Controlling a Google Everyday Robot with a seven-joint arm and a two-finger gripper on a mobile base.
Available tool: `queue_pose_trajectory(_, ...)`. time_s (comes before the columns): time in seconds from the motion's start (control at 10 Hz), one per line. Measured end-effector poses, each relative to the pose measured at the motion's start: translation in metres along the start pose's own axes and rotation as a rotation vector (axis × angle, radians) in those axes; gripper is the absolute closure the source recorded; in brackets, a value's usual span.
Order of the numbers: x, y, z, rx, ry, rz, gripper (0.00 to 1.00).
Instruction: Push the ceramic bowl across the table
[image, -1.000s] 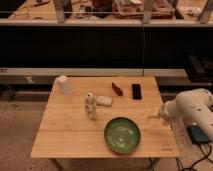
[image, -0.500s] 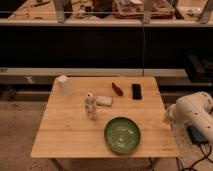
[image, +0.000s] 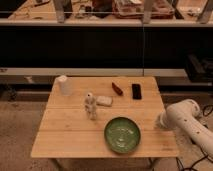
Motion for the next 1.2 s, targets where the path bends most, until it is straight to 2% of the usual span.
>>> queue_pose_trajectory(0.3, -0.003, -0.050, -0.003, 0.082, -0.012, -0.068, 1.00)
queue_pose_trajectory(0.6, -0.005, -0.088, 0.003, 0.128, -0.034, -0.132, 1.00)
queue_pose_trajectory(0.9, -0.004, -0.094, 0.010, 0.140, -0.046, -0.140, 1.00)
queue_pose_trajectory(1.2, 0.002, -0.086, 0.005, 0.133, -0.032, -0.146, 1.00)
